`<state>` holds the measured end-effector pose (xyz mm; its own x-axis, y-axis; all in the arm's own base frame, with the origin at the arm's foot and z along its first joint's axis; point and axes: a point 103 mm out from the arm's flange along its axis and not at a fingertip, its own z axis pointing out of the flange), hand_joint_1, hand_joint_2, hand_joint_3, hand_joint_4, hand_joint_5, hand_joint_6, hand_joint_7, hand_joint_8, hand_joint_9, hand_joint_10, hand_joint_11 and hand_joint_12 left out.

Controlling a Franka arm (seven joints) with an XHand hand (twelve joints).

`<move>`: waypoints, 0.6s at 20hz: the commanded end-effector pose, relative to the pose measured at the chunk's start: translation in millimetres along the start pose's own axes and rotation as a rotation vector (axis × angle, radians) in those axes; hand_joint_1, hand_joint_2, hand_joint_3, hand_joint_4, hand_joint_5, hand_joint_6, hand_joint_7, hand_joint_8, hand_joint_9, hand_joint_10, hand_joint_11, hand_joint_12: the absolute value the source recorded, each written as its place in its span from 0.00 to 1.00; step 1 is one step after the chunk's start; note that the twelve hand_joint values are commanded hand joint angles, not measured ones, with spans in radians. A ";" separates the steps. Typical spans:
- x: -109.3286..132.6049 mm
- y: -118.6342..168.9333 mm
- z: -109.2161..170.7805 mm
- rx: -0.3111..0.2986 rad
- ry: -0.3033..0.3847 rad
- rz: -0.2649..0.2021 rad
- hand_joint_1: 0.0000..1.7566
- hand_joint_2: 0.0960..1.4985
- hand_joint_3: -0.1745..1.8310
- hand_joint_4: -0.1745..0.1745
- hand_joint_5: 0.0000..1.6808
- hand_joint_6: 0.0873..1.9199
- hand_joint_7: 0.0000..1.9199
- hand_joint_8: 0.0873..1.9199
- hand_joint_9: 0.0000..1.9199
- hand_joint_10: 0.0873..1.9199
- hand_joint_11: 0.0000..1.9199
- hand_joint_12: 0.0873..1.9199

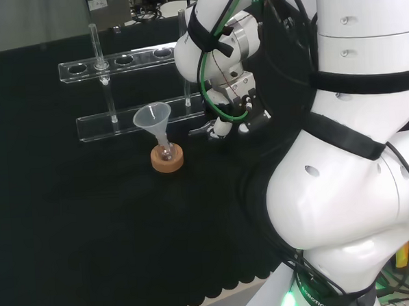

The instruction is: Pick up the weighing funnel.

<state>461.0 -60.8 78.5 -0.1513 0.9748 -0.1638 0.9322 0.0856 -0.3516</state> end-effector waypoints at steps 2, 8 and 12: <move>-2.7 3.4 4.7 0.000 0.001 -0.015 0.50 0.39 0.38 0.36 0.36 0.37 0.34 0.36 0.45 0.28 0.27 0.64; -3.2 6.9 7.5 0.003 -0.004 -0.016 0.51 0.39 0.38 0.36 0.36 0.38 0.34 0.36 0.45 0.28 0.27 0.63; 0.0 7.4 6.5 0.014 0.003 -0.007 0.51 0.39 0.38 0.35 0.36 0.38 0.33 0.37 0.46 0.28 0.27 0.63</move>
<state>465.4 -61.6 70.8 -0.1668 0.9719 -0.1664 0.9288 0.0982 -0.3573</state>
